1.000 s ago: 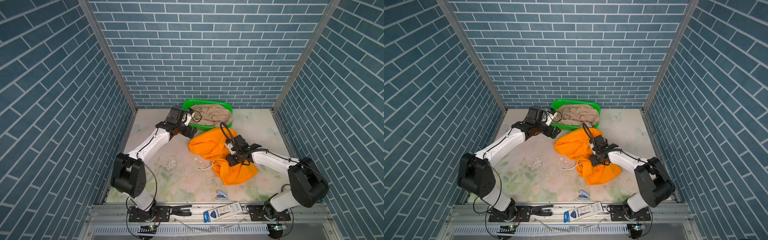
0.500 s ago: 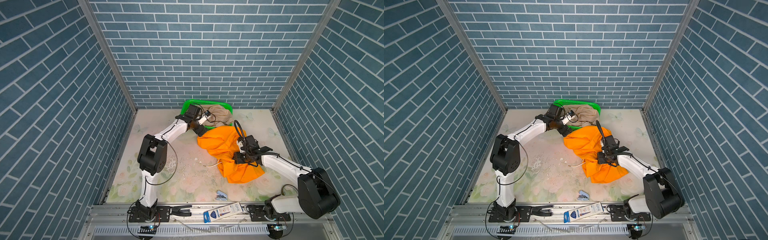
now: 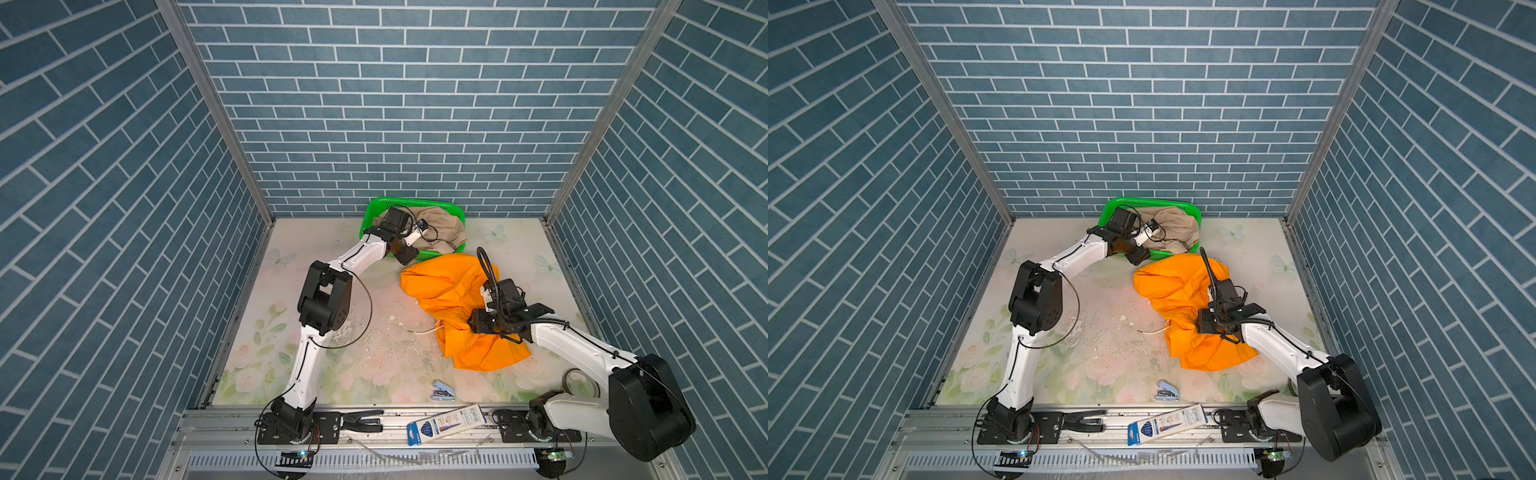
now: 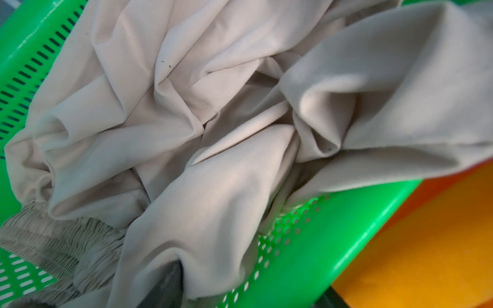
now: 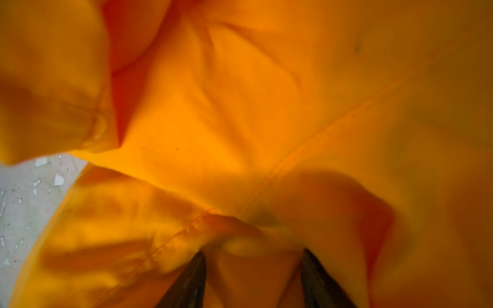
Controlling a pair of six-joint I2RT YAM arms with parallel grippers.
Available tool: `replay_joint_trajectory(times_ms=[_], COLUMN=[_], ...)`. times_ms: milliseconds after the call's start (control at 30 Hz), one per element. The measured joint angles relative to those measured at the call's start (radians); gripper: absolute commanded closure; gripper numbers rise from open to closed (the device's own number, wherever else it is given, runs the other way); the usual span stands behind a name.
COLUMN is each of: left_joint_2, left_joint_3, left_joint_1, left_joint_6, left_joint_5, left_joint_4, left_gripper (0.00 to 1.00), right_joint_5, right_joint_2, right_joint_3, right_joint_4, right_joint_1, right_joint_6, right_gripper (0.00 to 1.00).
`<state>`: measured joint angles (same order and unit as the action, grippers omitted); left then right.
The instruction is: Fold and stack the shorts
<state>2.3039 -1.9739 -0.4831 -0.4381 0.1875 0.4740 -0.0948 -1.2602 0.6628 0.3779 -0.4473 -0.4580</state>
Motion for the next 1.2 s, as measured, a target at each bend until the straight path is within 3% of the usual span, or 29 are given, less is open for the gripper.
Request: replay_joint_trajectory(times_ms=[367,567,700,967,1200], left_joint_2=[-0.043,-0.128,-0.188,-0.286,-0.336], left_joint_3=[0.061,0.188,0.272,0.419,0.497], left_joint_1=[-0.002,-0.004,-0.005,0.021,0.162], left_joint_6=[0.061,0.156,0.243,0.346,0.426], left_joint_5=[0.014,-0.008,-0.109,-0.252,-0.300], left_joint_4=[0.008,-0.010,-0.014,-0.039,-0.063], left_gripper=[0.62,0.83,0.86,1.00,1.00], right_joint_5=[0.012,0.011,0.010,-0.011,-0.044], right_joint_2=[0.009,0.008,-0.001,-0.021,-0.021], right_joint_3=[0.000,-0.008,-0.008,-0.006,-0.006], right_joint_4=[0.010,0.005,0.002,-0.013,-0.053], right_joint_1=[0.045,0.058,0.058,0.058,0.031], right_joint_6=[-0.037,-0.041,-0.040,-0.033,-0.032], right_gripper=[0.41,0.41,0.39,0.40,0.39])
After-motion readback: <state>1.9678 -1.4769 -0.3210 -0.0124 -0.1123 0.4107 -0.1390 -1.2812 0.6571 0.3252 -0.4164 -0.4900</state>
